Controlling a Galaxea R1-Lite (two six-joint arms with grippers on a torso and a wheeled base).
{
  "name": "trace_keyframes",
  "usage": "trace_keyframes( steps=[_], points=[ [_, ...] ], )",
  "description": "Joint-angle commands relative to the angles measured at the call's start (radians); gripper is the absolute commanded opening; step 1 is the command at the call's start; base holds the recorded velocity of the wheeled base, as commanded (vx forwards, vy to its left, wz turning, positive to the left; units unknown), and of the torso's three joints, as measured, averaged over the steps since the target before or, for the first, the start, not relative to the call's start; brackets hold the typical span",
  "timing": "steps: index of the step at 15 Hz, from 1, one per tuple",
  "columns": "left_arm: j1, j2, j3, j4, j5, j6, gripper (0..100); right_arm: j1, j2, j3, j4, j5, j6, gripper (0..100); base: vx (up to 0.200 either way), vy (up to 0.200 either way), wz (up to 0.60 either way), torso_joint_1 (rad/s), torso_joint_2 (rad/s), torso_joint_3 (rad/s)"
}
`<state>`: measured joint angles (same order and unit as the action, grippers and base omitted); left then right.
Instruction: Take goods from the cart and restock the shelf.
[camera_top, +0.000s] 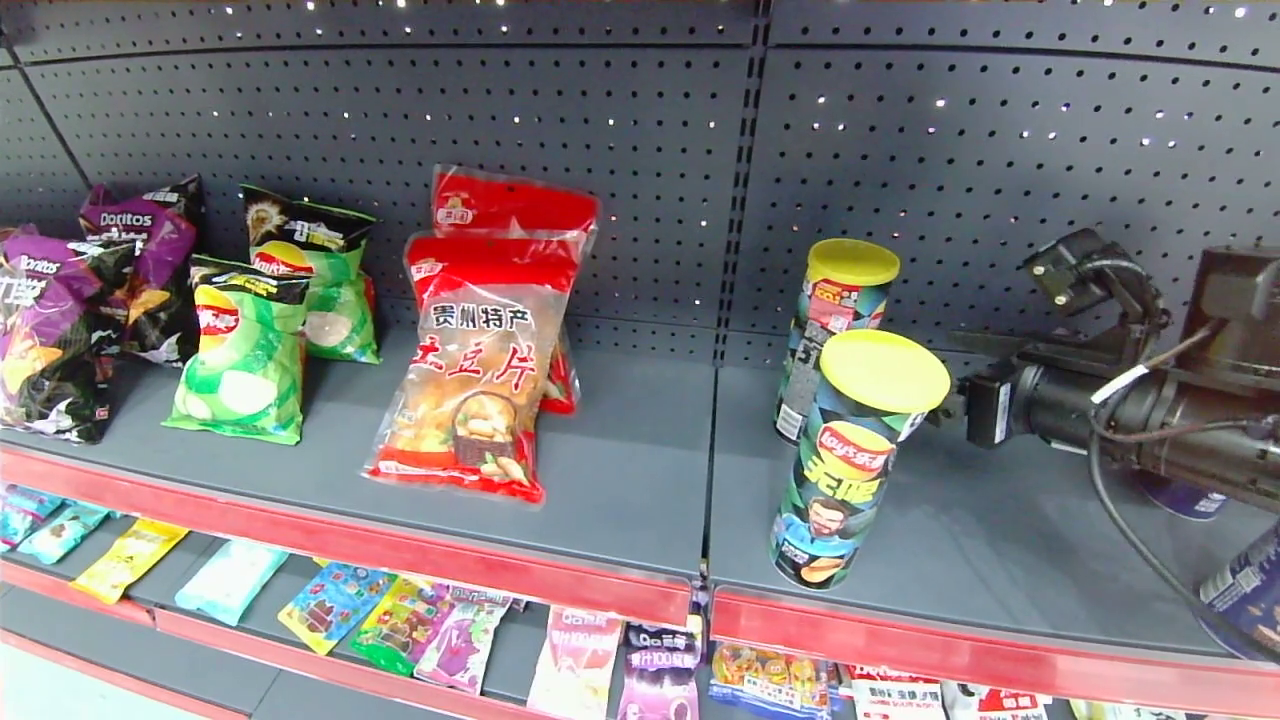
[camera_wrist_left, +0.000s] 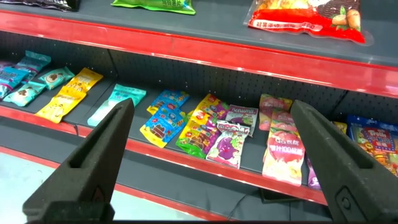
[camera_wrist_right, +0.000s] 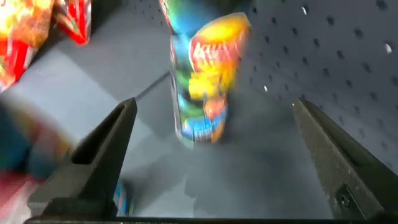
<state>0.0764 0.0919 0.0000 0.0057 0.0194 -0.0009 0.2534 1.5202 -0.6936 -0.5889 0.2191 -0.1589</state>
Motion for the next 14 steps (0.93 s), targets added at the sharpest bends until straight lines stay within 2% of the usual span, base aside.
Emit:
trace_keyframes(
  steps=[1, 6, 10, 12, 14],
  points=[
    [0.0, 0.002, 0.0, 0.0, 0.001, -0.001, 100, -0.005, -0.161, 0.114, 0.011, -0.014, -0.004, 100, 0.0, 0.0, 0.0, 0.0, 0.0, 0.0],
    [0.0, 0.002, 0.0, 0.0, 0.001, -0.001, 100, 0.0, -0.361, 0.286, 0.014, -0.073, -0.004, 100, 0.0, 0.0, 0.0, 0.0, 0.0, 0.0],
    [0.0, 0.002, 0.0, 0.0, 0.001, -0.001, 100, 0.023, -0.575, 0.407, 0.04, -0.073, 0.006, 100, 0.0, 0.0, 0.0, 0.0, 0.0, 0.0],
    [0.0, 0.002, 0.0, 0.0, 0.001, -0.001, 100, -0.014, -0.738, 0.37, 0.282, -0.073, 0.006, 100, 0.0, 0.0, 0.0, 0.0, 0.0, 0.0],
    [0.0, 0.002, 0.0, 0.0, 0.001, -0.001, 100, 0.004, -0.868, 0.341, 0.488, -0.066, 0.004, 100, 0.0, 0.0, 0.0, 0.0, 0.0, 0.0]
  ],
)
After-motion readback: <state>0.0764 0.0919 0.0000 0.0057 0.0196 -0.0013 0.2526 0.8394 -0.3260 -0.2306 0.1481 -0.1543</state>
